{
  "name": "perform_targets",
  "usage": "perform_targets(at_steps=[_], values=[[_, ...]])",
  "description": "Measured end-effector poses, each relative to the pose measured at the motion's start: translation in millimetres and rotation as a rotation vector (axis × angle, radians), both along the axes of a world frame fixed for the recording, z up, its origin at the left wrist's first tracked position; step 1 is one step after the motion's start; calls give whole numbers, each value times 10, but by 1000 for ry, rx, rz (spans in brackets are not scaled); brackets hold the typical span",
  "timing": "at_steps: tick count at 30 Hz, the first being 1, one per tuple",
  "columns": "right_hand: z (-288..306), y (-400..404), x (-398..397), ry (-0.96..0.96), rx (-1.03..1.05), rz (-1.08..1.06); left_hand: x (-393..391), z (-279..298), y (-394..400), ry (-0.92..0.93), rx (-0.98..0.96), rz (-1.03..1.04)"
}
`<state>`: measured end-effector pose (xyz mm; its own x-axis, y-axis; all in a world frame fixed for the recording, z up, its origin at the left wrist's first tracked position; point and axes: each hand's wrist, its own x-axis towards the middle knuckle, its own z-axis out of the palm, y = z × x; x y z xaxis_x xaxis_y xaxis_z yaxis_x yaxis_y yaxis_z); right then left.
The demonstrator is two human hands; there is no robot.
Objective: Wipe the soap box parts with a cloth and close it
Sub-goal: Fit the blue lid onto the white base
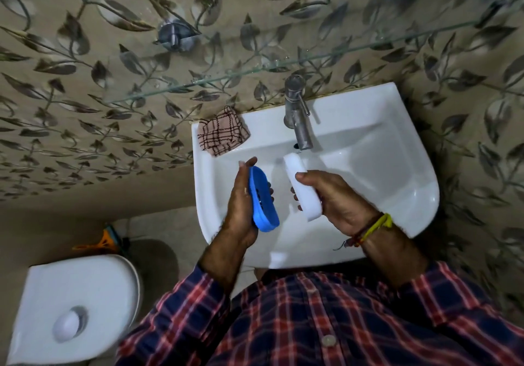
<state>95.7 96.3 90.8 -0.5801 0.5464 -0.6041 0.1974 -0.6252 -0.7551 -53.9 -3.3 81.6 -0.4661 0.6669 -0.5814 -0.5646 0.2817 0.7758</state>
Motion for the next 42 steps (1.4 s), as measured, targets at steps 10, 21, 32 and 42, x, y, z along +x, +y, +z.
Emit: perform_targets(at_steps=[10,21,32,42], values=[[209,0,-96,108,246,106,114,253,125,215,153,-46],[246,85,-106,111,292,113,134,353,271,309,179,-24],[280,58,-69,138,287,98,141,361,321,388,165,-77],[247,-5,-94,148,268,124,168,377,312,358,168,-76]])
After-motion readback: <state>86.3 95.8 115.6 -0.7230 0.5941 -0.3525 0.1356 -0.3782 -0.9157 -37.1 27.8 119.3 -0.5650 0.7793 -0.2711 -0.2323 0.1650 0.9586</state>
